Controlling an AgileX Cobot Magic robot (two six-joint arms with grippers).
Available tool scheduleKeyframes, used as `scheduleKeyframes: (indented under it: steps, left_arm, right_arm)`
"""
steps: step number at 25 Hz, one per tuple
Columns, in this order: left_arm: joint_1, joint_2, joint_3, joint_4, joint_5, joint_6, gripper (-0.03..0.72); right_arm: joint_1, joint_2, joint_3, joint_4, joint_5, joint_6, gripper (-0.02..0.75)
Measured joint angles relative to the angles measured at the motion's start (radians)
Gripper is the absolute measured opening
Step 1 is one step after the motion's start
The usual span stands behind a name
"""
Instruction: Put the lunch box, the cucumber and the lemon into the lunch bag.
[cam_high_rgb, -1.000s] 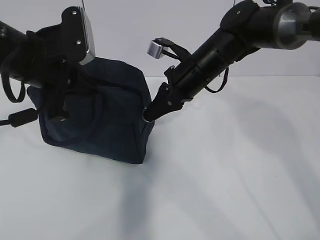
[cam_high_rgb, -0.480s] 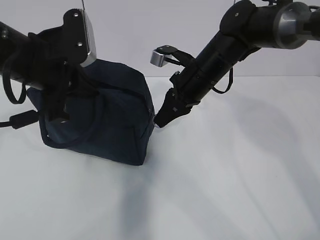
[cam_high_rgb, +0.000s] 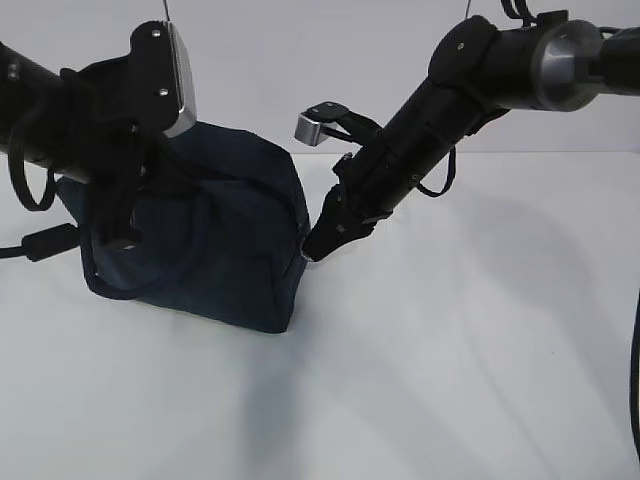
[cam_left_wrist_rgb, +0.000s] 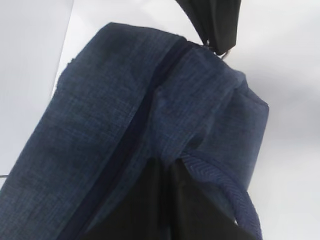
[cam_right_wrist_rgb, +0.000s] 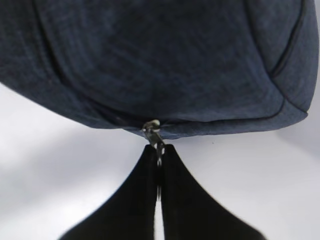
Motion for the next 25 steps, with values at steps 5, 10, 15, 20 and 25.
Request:
scheduleKeyframes:
  steps: [5,10,15,20,25]
  left_arm:
    - [-0.002,0.001,0.000,0.000,0.002,0.000,-0.004]
    - [-0.002,0.001,0.000,-0.009,0.002,0.000,-0.004]
    - [-0.002,0.001,0.000,-0.028,0.002,0.000,-0.004]
    - [-0.002,0.001,0.000,-0.069,0.002,0.000,-0.004]
    - [-0.002,0.001,0.000,-0.210,0.002,0.000,-0.004]
  right_arm:
    - [0.000,0.006,0.000,-0.003,-0.002,0.000,0.008]
    - [0.000,-0.008,-0.001,-0.044,0.041,0.008,0.065]
    - [0.000,-0.047,-0.001,-0.121,0.064,0.028,0.328]
    - [0.000,-0.066,-0.001,-0.135,0.070,0.039,0.393]
    - [0.000,-0.113,-0.001,-0.198,0.073,0.076,0.395]
